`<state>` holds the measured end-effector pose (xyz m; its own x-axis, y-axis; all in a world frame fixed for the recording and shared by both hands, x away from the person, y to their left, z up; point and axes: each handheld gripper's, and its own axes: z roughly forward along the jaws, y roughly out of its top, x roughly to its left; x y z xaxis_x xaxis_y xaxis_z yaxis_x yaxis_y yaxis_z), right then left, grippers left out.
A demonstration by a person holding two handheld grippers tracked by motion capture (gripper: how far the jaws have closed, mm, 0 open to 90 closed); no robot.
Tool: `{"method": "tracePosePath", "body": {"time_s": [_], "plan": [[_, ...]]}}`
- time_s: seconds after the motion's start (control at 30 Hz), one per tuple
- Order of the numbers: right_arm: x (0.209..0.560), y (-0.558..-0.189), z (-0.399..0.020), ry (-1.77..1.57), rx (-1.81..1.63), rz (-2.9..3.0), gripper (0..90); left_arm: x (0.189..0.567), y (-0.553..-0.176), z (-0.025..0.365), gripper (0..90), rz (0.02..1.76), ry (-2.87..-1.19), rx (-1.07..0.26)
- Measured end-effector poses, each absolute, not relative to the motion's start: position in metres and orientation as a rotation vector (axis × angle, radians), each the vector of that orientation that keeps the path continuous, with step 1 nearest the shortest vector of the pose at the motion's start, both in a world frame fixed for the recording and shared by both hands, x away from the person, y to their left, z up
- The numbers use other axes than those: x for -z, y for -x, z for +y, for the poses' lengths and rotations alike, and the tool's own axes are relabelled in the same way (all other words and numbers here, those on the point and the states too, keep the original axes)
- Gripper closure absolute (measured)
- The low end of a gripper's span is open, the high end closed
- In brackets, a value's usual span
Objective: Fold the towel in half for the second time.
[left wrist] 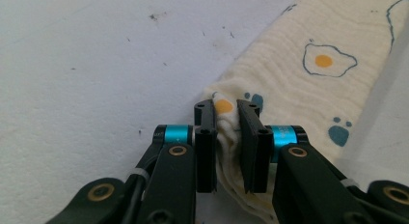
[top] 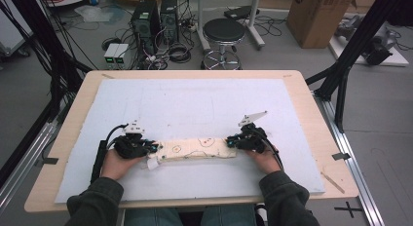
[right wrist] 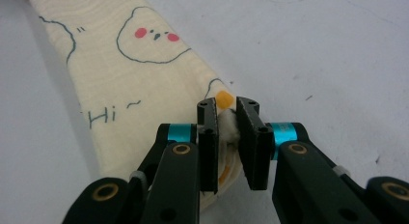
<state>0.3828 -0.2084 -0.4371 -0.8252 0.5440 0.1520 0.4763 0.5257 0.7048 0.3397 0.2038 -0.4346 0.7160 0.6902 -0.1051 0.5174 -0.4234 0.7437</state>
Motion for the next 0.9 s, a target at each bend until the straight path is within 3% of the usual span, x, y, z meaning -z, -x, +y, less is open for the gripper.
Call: {"method": "tracePosePath", "body": {"time_s": [0.47,0.9], "plan": [[0.410,-0.392,-0.210,-0.872,-1.190,2.608,79.9,0.422,-0.356,0.205,78.8,0.974,-2.004,-0.366],[0.406,-0.431,-0.211,-0.985,-1.181,2.525,79.7,0.419,-0.393,0.196,77.9,1.038,-1.987,-0.431]]}}
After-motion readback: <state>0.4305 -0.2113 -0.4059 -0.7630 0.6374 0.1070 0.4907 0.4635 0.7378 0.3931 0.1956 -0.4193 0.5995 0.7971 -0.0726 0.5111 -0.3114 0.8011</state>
